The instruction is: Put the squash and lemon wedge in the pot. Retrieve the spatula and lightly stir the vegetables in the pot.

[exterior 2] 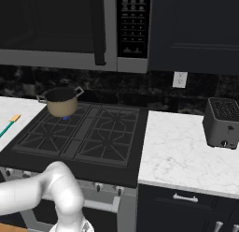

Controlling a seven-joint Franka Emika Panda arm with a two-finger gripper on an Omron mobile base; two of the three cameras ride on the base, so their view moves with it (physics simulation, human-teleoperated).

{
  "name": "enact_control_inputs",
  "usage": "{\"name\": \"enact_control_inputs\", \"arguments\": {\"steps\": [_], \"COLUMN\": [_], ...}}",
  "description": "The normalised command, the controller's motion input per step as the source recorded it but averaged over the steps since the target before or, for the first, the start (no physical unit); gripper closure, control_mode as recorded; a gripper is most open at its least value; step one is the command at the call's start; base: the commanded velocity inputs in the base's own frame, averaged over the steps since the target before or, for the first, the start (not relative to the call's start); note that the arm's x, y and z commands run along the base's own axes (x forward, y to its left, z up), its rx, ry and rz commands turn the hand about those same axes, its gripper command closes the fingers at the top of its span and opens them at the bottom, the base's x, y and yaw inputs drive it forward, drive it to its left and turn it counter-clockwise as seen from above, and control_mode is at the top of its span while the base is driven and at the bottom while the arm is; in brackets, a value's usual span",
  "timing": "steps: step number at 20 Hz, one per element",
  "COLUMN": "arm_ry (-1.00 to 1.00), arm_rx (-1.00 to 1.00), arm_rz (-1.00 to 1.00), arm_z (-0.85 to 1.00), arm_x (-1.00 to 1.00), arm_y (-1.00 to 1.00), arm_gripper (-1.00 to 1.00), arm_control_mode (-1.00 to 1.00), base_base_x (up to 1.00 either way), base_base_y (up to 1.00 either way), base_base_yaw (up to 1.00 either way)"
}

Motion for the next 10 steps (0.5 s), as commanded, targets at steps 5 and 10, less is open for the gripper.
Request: {"name": "enact_control_inputs", "arguments": {"steps": [5,10], "arm_ry": [0.00,0.01], "arm_rx": [-0.01,0.00], "arm_rz": [0.00,0.00], "arm_z": [-0.19,-0.19], "arm_x": [0.17,0.23], "arm_y": [0.29,0.22], "arm_gripper": [-1.00,-1.00], "arm_control_mode": [-1.00,-1.00], "base_base_x": [0.00,0.00], "base_base_y": [0.00,0.00], "base_base_yaw": [0.00,0.00]}}
